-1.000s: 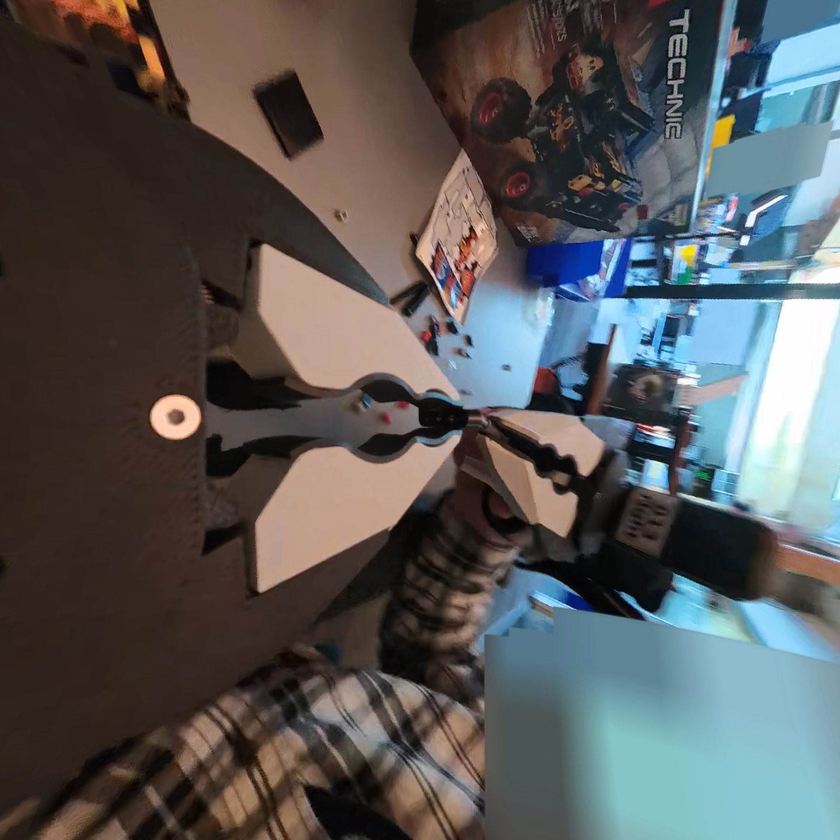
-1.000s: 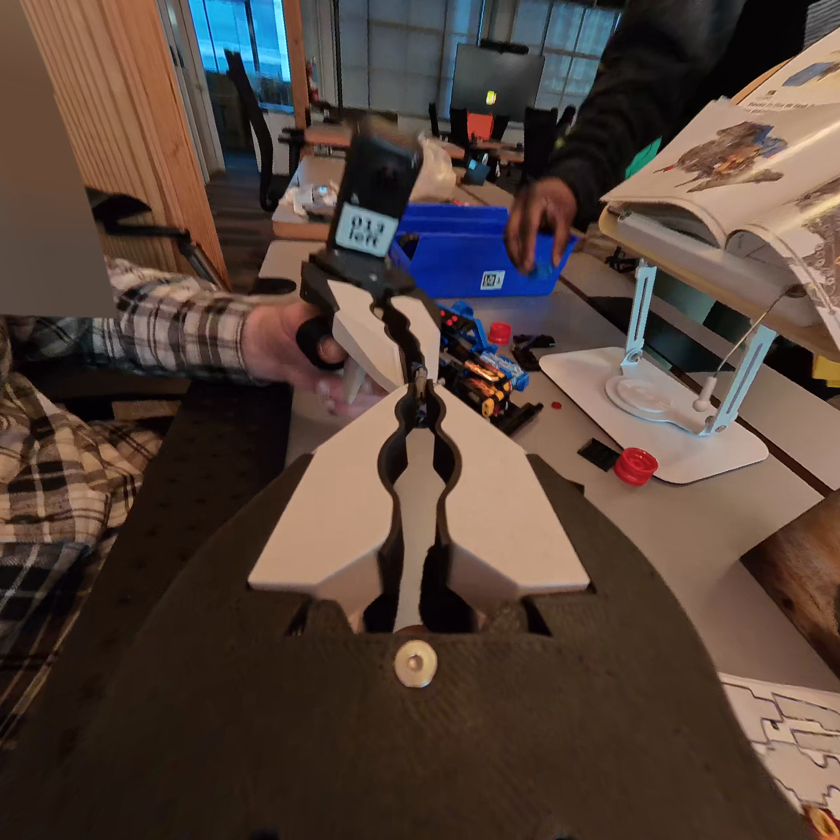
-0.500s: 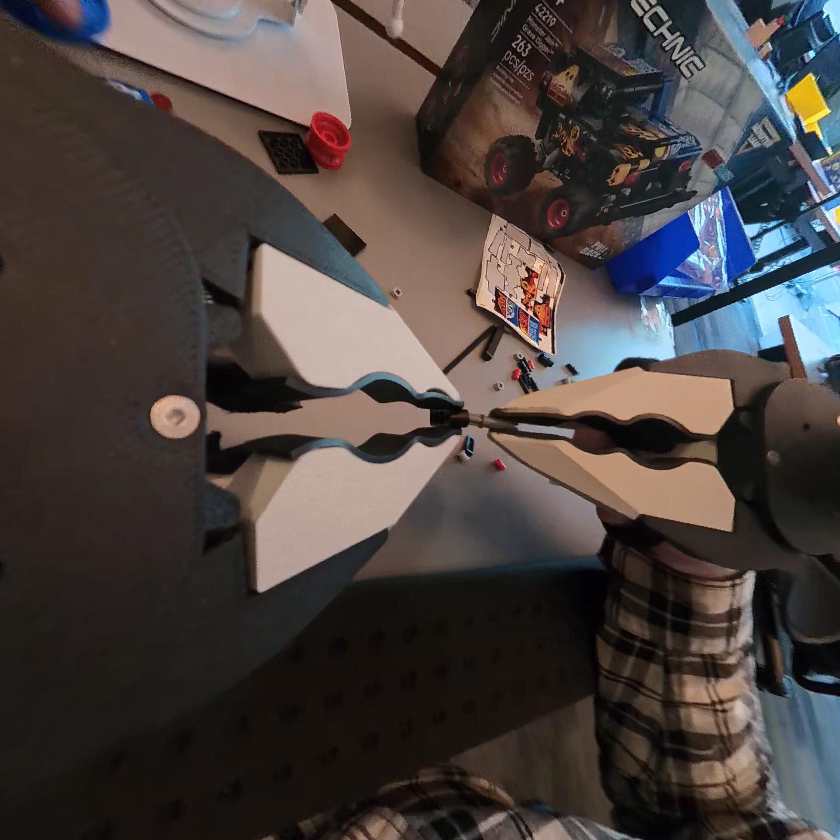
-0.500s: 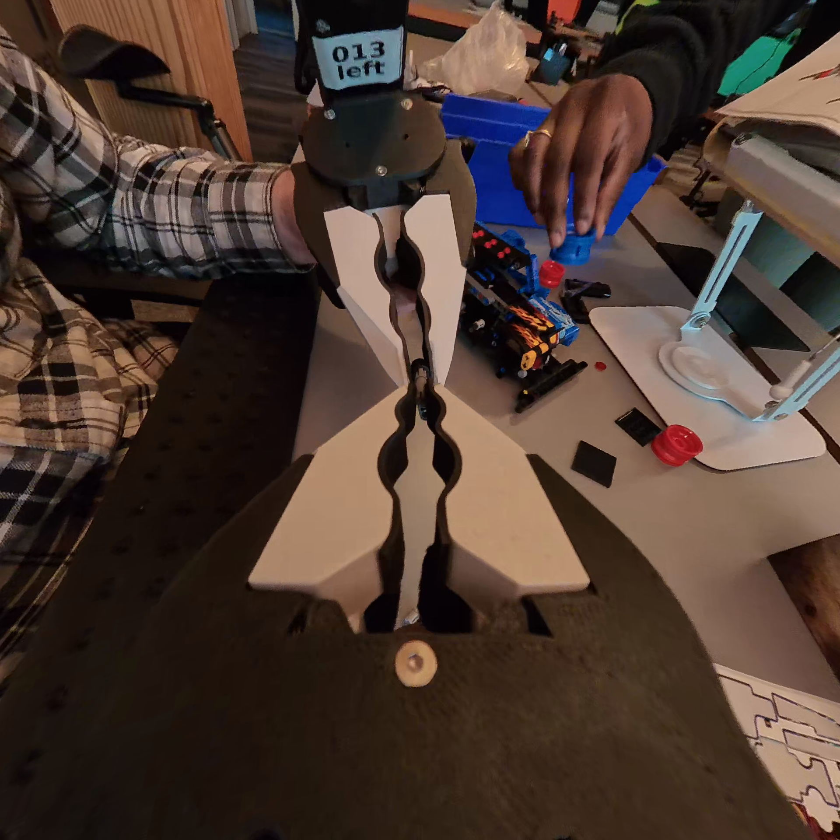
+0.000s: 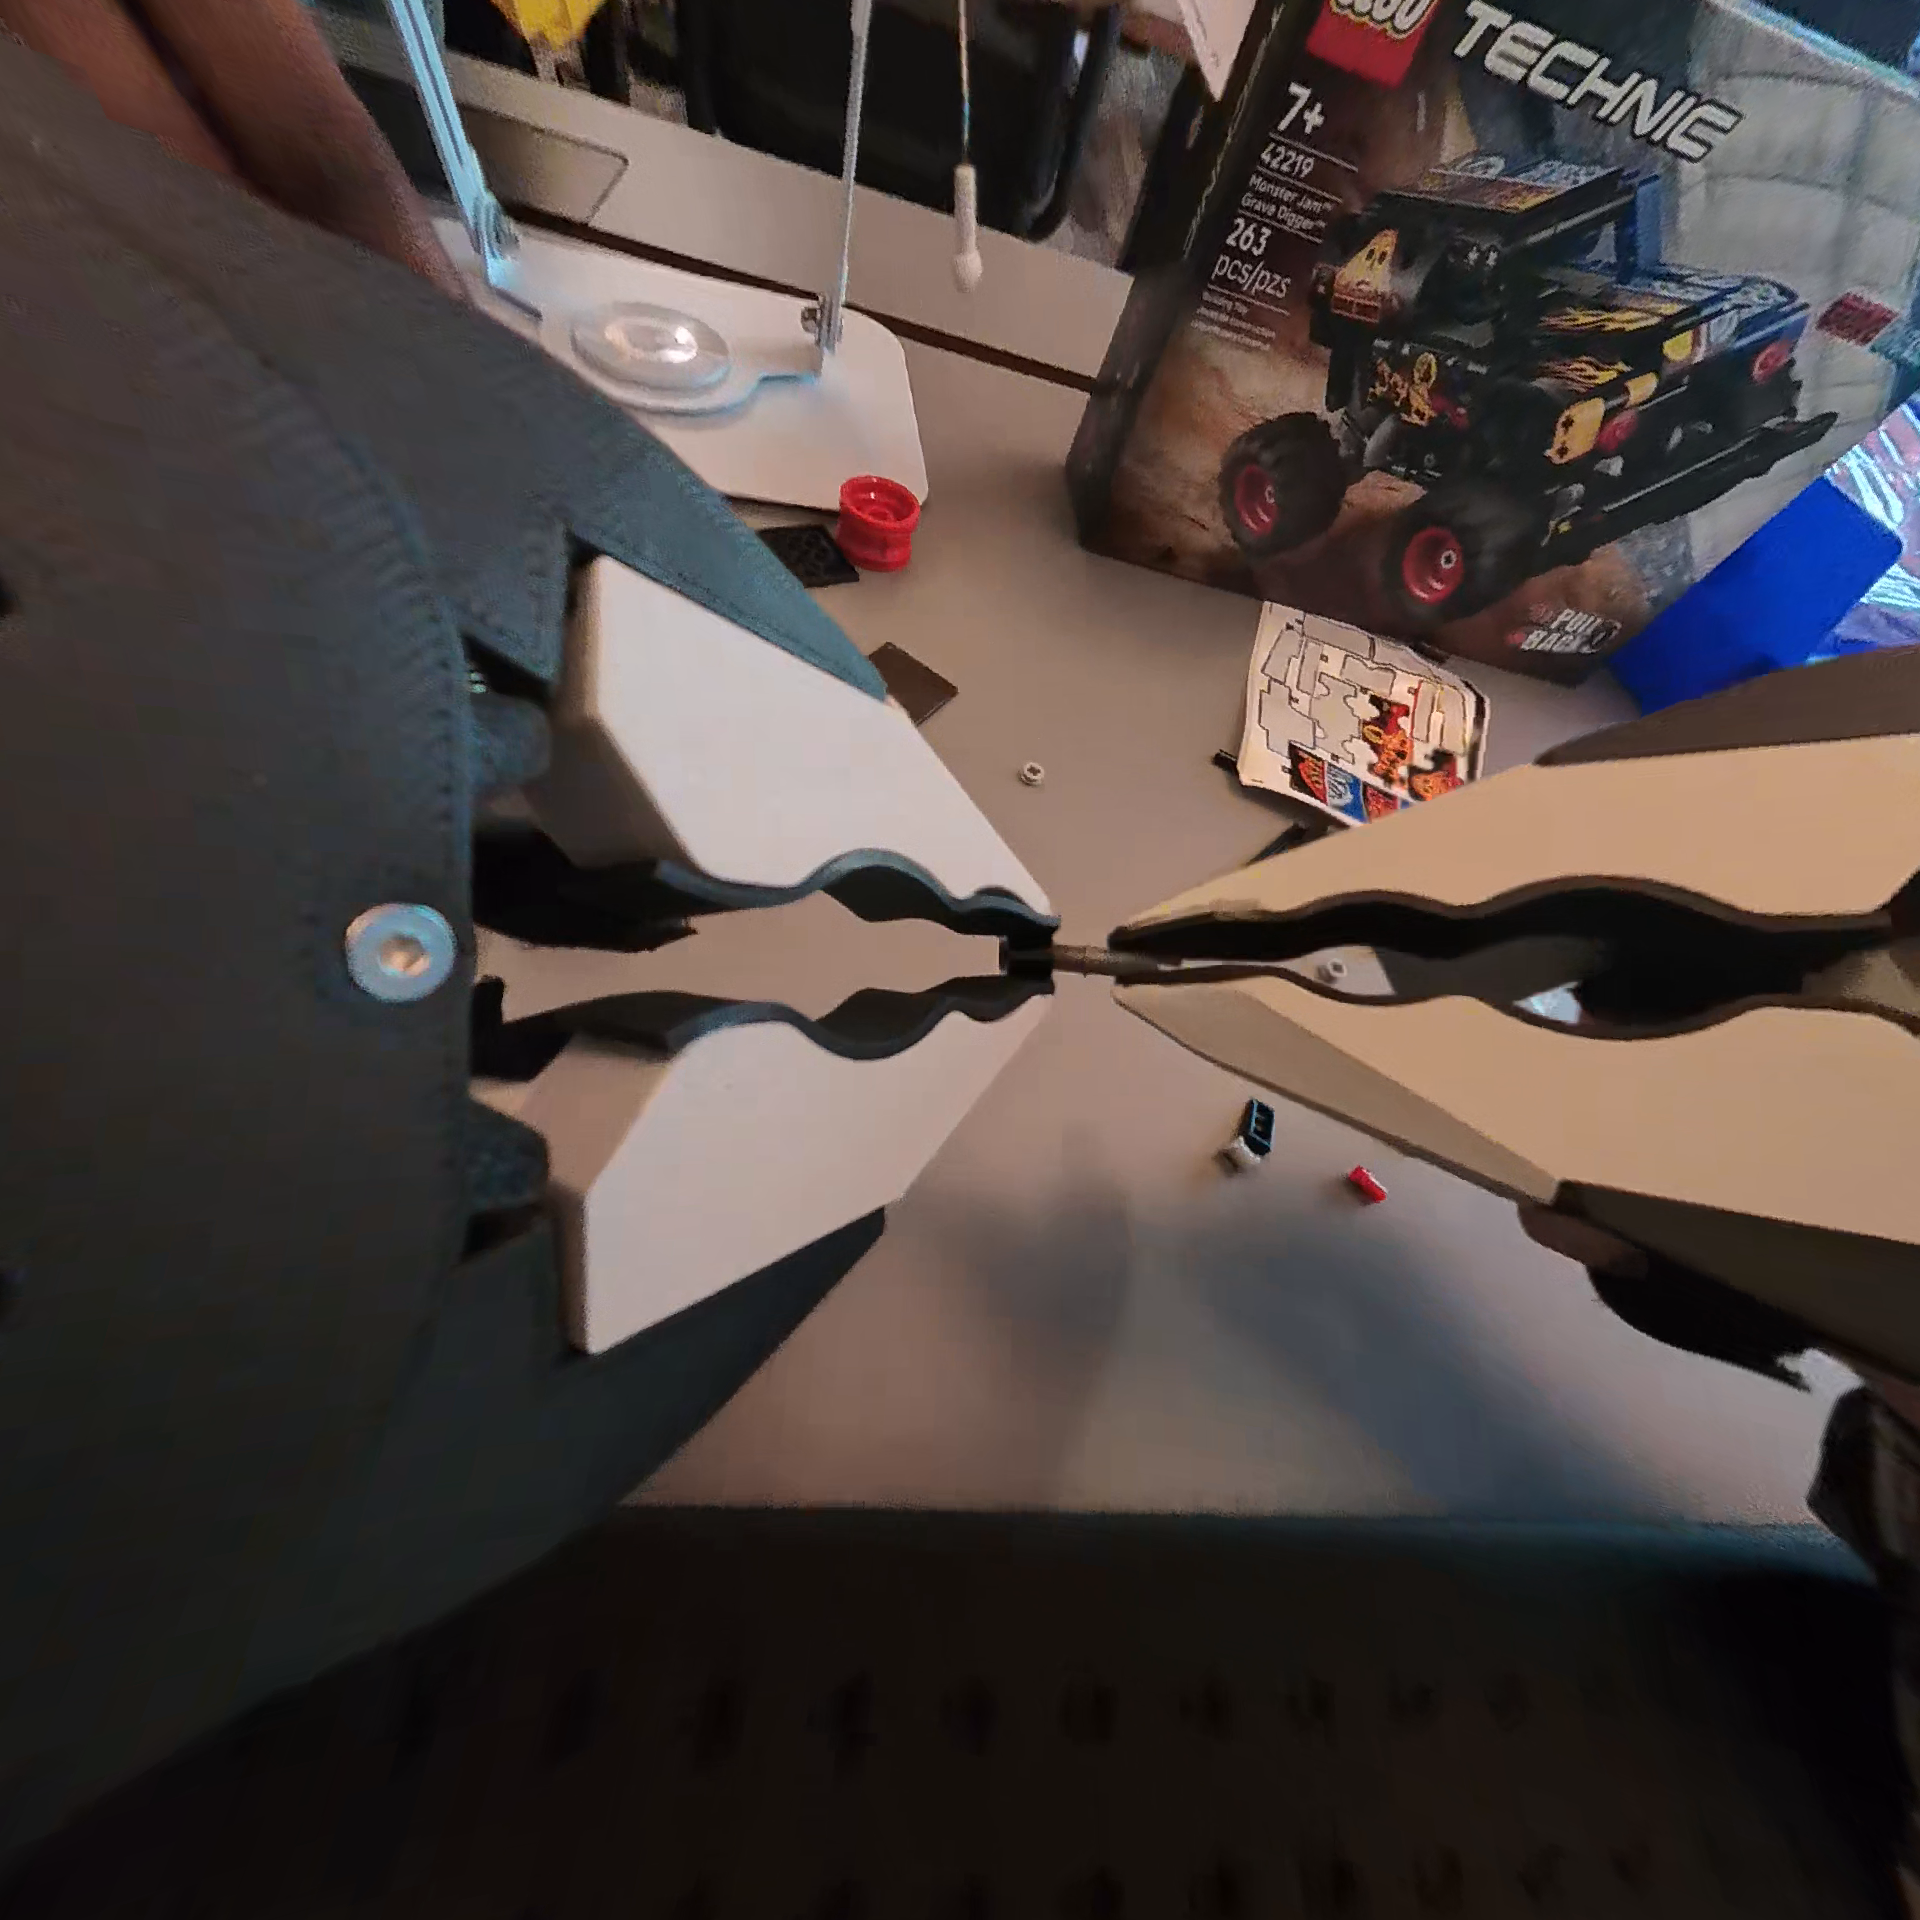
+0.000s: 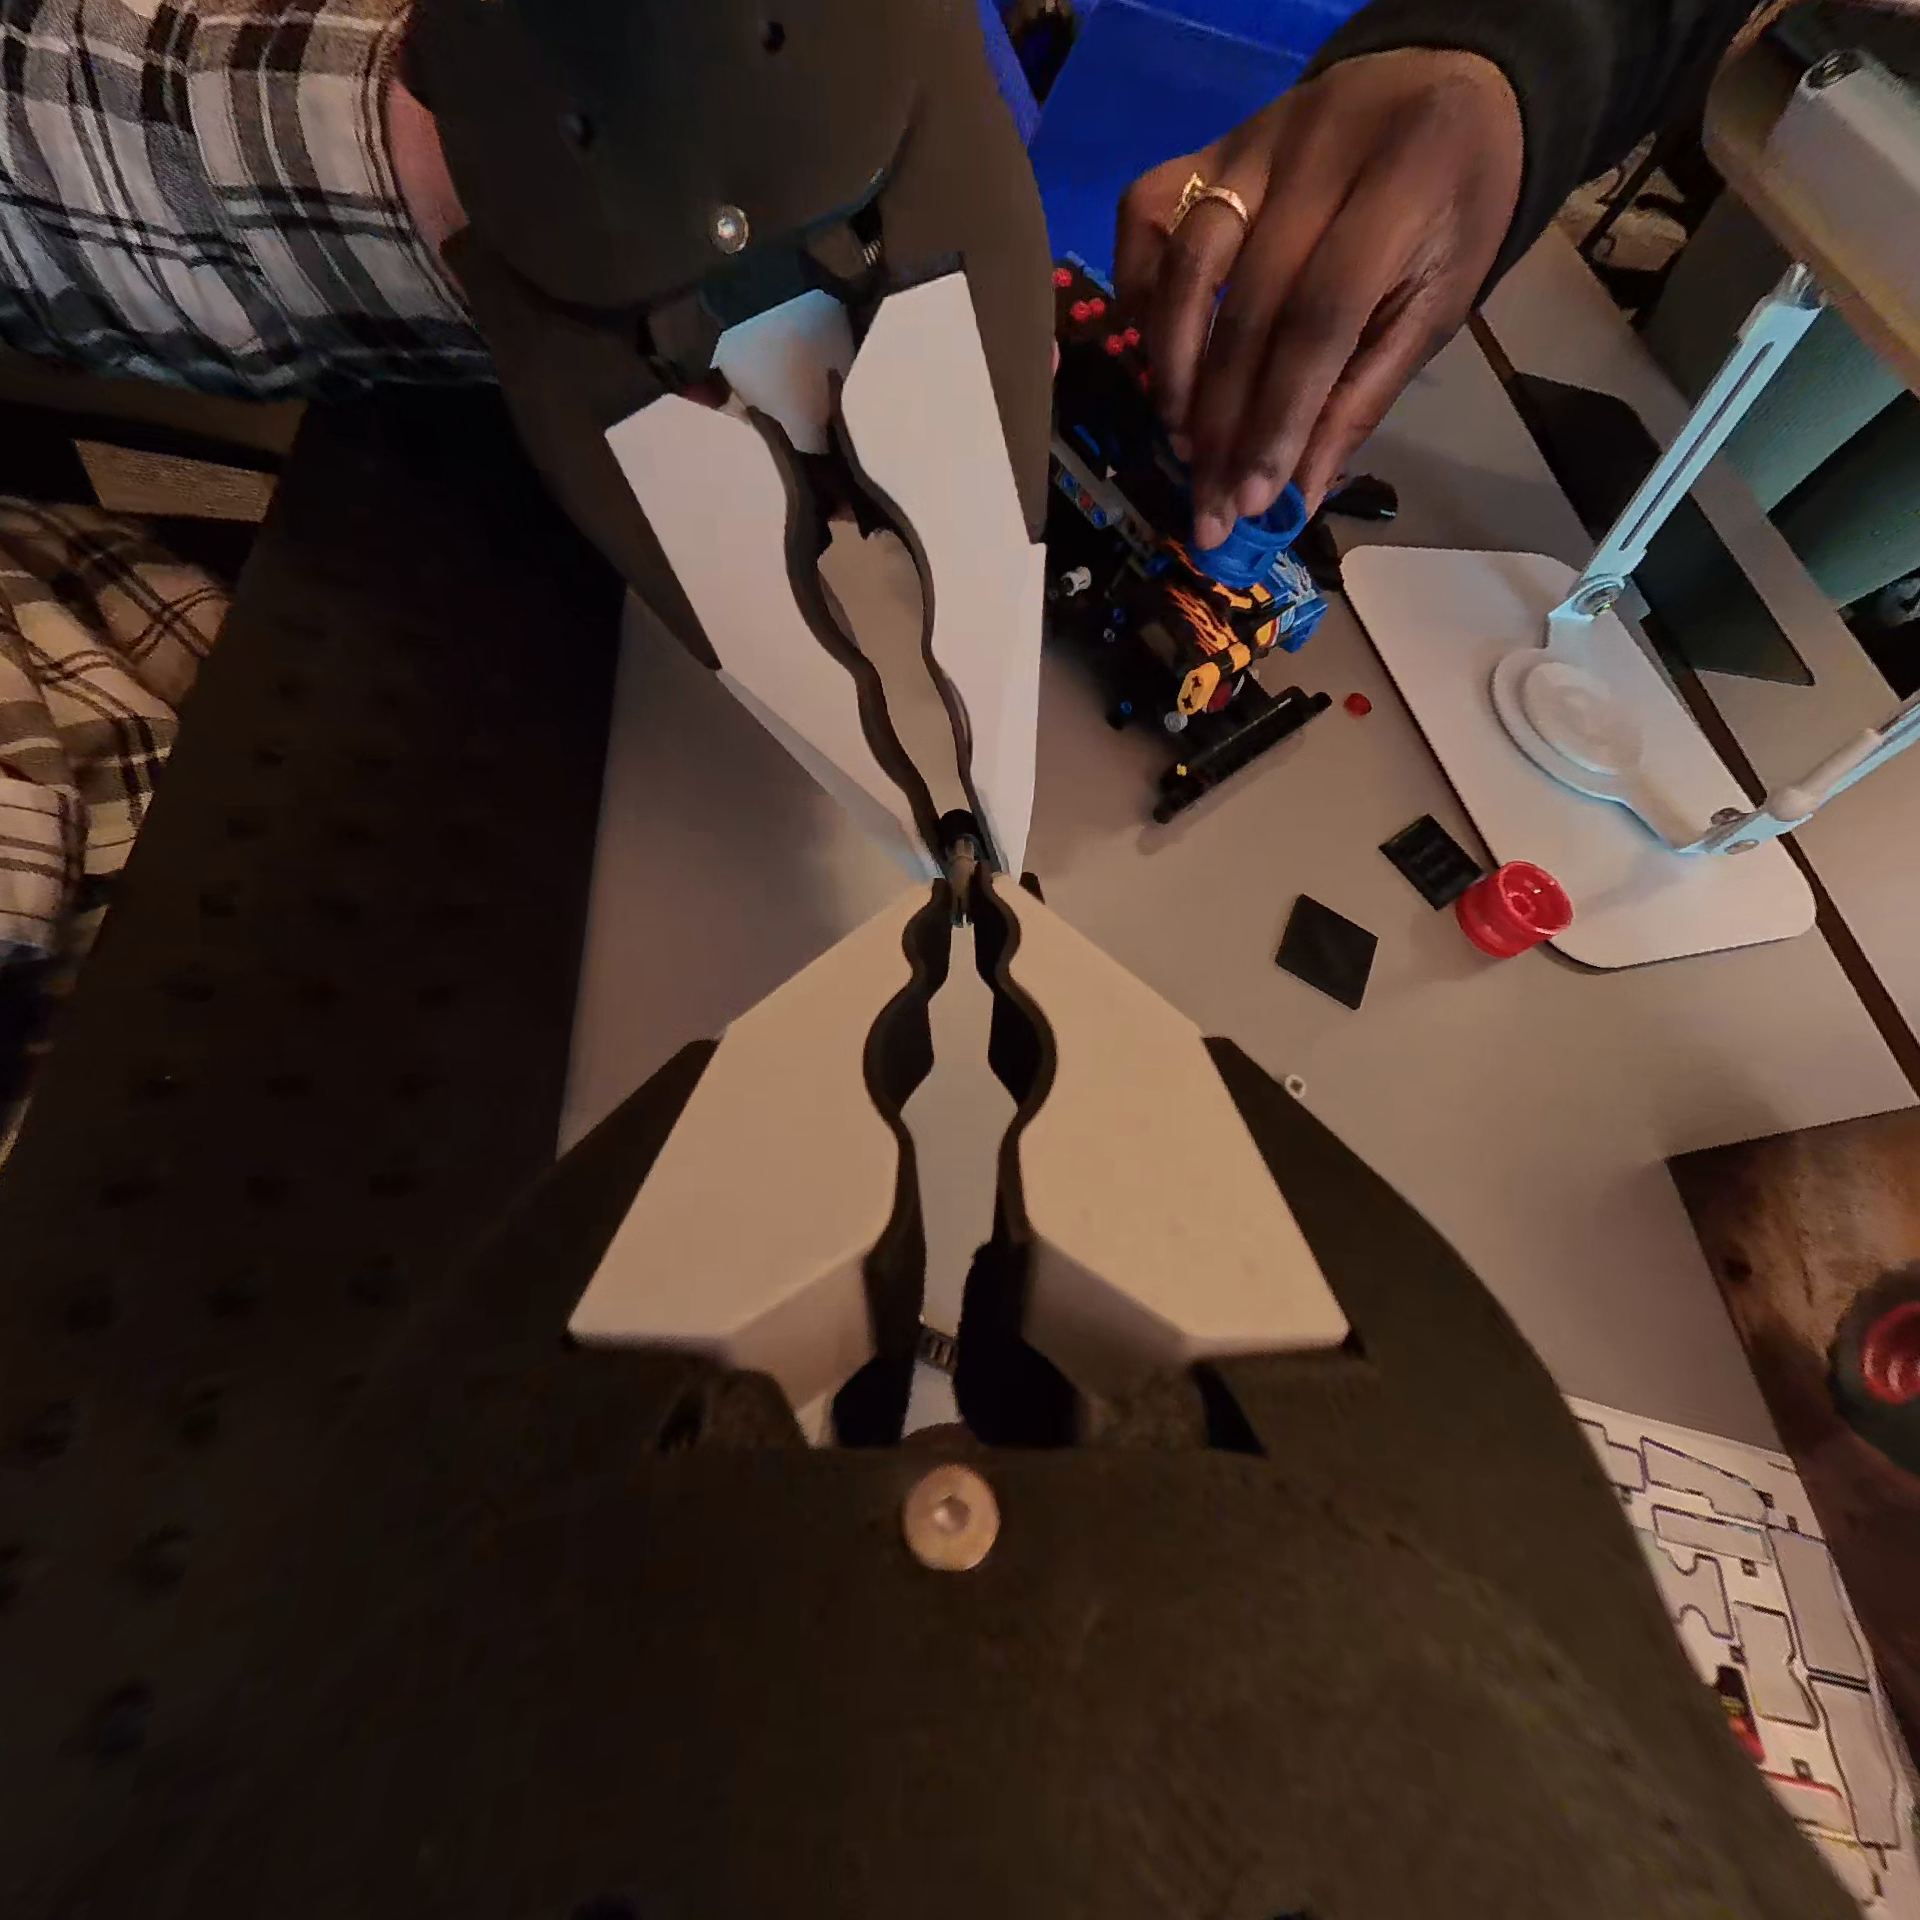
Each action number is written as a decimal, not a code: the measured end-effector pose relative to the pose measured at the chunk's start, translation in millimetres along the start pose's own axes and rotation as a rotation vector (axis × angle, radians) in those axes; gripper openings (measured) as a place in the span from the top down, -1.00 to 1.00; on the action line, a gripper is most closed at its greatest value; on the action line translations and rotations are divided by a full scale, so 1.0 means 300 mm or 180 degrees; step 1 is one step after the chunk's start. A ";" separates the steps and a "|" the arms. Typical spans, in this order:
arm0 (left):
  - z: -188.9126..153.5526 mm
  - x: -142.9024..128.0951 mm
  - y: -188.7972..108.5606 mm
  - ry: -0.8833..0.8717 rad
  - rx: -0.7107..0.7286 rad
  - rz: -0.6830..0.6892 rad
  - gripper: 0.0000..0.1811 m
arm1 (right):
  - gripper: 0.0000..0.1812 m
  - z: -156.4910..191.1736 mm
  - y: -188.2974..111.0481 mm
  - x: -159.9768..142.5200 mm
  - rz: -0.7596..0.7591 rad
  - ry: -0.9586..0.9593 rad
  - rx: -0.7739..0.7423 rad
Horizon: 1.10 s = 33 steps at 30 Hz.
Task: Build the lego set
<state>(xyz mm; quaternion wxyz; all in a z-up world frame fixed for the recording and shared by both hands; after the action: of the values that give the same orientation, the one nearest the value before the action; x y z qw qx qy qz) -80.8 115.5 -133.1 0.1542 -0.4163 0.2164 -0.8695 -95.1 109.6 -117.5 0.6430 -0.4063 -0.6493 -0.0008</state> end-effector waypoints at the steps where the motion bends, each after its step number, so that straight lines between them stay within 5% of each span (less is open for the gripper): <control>1: 0.000 0.000 0.001 0.0049 0.0037 0.0024 0.94 | 0.98 0.000 0.000 -0.001 0.0001 0.0009 0.0012; 14: -0.043 -0.036 0.033 0.0498 0.0064 0.0336 0.94 | 0.98 0.018 0.029 -0.050 0.0365 -0.0172 0.0075; 33: -0.046 -0.033 0.023 -0.0274 -0.0302 0.0060 0.95 | 0.98 0.024 0.042 -0.039 0.0387 -0.0618 -0.0117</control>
<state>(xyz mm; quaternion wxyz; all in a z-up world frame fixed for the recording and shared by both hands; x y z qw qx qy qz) -85.1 117.6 -150.9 0.1516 -0.4581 0.2544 -0.8381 -96.3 115.6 -135.1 0.5684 -0.4548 -0.6825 0.0657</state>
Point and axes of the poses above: each gripper's, where its closed fingertips meet, y out along the fingers, x out of its top, z = x × y across the jaws, the point moved 1 cm from there along -y, back along the fingers, and after that the axes turned 7 degrees about x, right-handed, at the moved point
